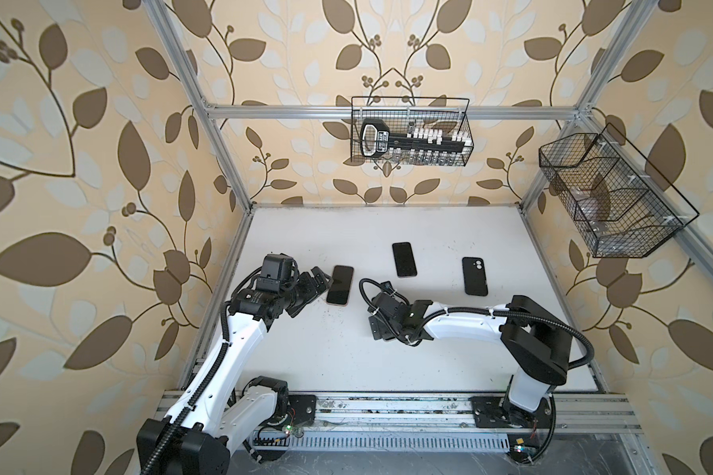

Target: Take the phone out of the phone case

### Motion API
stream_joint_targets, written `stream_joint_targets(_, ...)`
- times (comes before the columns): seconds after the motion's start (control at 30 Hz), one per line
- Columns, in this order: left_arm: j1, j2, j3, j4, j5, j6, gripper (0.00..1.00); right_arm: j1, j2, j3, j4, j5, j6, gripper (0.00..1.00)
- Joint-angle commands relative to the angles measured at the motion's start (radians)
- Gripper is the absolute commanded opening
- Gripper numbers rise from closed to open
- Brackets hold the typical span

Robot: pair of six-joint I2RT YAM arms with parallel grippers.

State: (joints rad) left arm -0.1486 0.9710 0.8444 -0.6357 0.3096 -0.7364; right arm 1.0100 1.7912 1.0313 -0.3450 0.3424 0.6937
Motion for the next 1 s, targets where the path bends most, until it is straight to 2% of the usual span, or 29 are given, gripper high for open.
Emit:
stream_joint_targets(0.0,0.017,-0.021,-0.011,-0.009,0.028,0.022,0.99,0.006,0.035,0.026,-0.004,-0.01,0.023,0.96)
stream_joint_targets(0.43,0.049,-0.003,-0.022,0.01,0.08,0.022,0.99,0.005,0.087,0.023,0.014,-0.03,0.023,0.88)
stream_joint_targets(0.8,0.063,0.007,-0.041,0.049,0.121,0.009,0.99,0.002,0.094,0.021,0.007,-0.029,0.0,0.7)
stream_joint_targets(0.97,0.063,0.027,-0.051,0.078,0.148,-0.019,0.99,-0.004,0.073,0.008,0.022,-0.028,-0.017,0.65)
